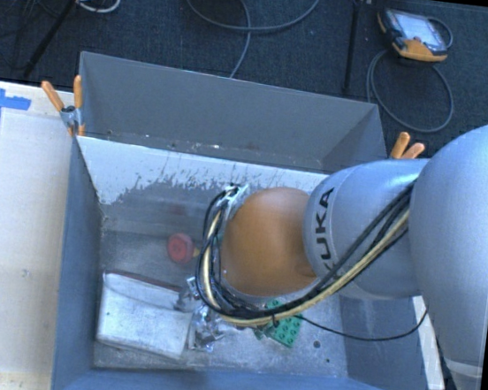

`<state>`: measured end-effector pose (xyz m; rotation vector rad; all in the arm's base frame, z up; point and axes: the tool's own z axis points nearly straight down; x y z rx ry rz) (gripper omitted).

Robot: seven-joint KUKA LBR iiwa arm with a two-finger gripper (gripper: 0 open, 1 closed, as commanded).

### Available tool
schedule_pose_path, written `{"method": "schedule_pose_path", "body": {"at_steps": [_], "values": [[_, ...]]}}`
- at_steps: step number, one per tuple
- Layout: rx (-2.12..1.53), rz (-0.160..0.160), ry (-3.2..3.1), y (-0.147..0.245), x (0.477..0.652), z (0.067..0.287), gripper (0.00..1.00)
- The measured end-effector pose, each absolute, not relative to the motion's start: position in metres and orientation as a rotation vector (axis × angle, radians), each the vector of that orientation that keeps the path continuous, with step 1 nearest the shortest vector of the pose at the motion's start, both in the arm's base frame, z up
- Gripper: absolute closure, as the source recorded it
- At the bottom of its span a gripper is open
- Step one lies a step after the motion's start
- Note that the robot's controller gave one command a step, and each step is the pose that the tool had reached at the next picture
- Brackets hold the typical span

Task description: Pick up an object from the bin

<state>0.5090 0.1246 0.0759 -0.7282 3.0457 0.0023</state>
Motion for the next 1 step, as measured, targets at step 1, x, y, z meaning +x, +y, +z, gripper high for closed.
{"method": "schedule_pose_path", "body": {"at_steps": [1], "values": [[-0.773,0.001,3.039,0.1476,0.4837,0.2352,1.00]]}}
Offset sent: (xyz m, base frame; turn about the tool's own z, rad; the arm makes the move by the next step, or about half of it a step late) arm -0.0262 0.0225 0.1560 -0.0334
